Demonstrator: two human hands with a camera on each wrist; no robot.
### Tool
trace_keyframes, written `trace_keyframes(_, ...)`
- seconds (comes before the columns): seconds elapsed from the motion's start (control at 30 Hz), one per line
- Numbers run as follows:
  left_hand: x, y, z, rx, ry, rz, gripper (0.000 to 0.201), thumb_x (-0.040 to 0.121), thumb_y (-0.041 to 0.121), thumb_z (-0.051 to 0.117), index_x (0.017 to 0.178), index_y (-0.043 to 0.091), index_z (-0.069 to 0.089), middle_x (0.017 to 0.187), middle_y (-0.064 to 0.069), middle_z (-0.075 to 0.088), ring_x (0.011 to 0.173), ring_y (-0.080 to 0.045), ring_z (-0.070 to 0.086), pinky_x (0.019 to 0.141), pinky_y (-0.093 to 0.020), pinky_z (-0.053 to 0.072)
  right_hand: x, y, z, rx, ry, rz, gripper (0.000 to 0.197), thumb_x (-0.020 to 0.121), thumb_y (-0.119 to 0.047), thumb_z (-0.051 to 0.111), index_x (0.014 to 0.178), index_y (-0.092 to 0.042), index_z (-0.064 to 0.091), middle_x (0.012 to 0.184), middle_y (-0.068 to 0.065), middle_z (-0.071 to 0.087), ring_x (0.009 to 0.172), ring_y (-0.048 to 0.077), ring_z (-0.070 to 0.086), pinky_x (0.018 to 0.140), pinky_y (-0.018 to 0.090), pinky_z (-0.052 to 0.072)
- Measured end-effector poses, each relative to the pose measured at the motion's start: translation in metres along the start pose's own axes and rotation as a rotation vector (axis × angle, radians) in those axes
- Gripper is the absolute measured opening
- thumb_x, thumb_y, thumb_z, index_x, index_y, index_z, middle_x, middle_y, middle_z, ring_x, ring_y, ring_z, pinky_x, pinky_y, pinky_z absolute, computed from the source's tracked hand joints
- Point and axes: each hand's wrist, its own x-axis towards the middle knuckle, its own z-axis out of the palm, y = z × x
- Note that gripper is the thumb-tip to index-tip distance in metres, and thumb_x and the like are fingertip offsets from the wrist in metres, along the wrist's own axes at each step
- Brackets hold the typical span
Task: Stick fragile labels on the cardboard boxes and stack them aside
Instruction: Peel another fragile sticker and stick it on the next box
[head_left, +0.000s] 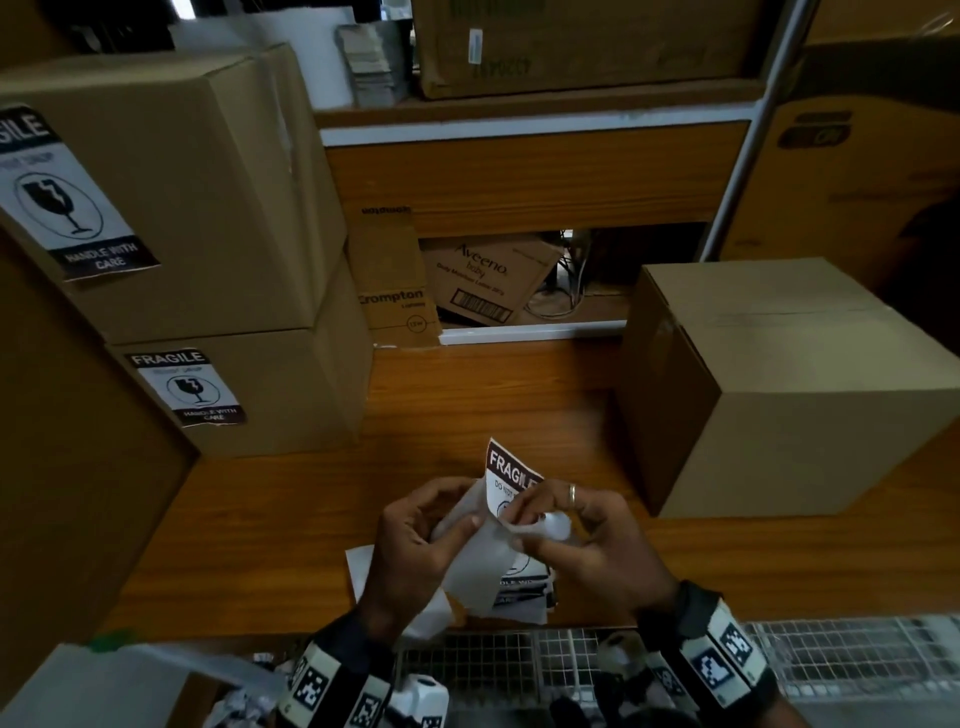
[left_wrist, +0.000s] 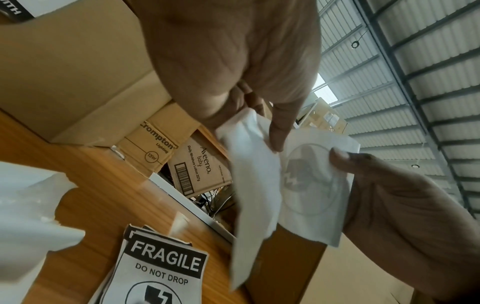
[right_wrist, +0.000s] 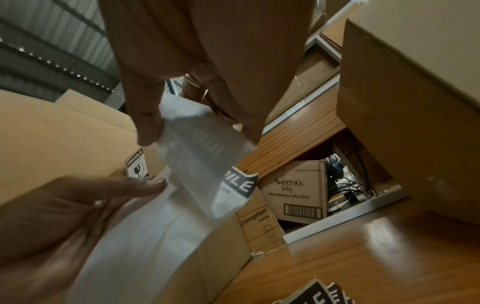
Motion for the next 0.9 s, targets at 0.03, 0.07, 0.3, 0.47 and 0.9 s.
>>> trace_keyframes(0.03,0.0,-0.002,-0.003,-0.007,-0.018,0.002,0.031,0.088,0.01,0.077,0.119,0.013,0.07,0.116,0.0,0.076,0.109,-0.021,0.072,0.086,-0.043,0.062,0.0,0.0,0.001,0.007,-0.011,-0.002,0.012,0.087,0.001,0.077,0.095,-0.007,0.072,0.107,0.005,0.075,0.105,0.026,0.07,0.088,0.045,0.059)
trace_keyframes(0.07,0.0,-0.002,-0.005,-0.012,-0.034,0.0,0.033,0.088,0.016,0.078,0.12,0.013,0.069,0.116,0.0,0.075,0.111,-0.021,0.071,0.087,-0.042,0.061,0.0,0.0,0.002,-0.009,-0.028,-0.006,0.017,0.089,0.004,0.074,0.098,-0.011,0.072,0.108,0.005,0.074,0.105,0.027,0.07,0.086,0.048,0.06)
trace_keyframes(0.3,0.008,0.004,-0.015,0.017,-0.075,-0.028,0.014,0.089,0.021,0.07,0.096,0.01,0.077,0.09,-0.007,0.077,0.081,-0.022,0.073,0.07,-0.034,0.056,0.0,-0.001,0.008,-0.252,-0.042,-0.11,0.025,0.092,0.004,0.066,0.109,-0.013,0.073,0.111,-0.008,0.074,0.106,0.012,0.07,0.085,0.031,0.059)
trace_keyframes(0.47,0.006,0.001,-0.014,0.003,-0.062,-0.015,0.008,0.091,0.014,0.069,0.092,0.007,0.073,0.083,-0.009,0.073,0.074,-0.019,0.067,0.066,-0.033,0.053,-0.002,-0.002,0.01,-0.275,-0.017,-0.153,0.014,0.089,-0.009,0.07,0.099,-0.02,0.072,0.108,-0.012,0.074,0.105,0.008,0.071,0.085,0.024,0.057)
trace_keyframes(0.9,0.0,-0.002,-0.015,0.047,0.001,0.071,0.028,0.092,0.041,0.061,0.097,0.015,0.069,0.091,-0.005,0.07,0.084,-0.016,0.068,0.07,-0.028,0.055,-0.013,-0.012,0.023,-0.03,0.141,0.035,0.009,0.098,-0.007,0.066,0.093,-0.001,0.069,0.089,0.012,0.073,0.076,0.026,0.074,0.056,0.051,0.059)
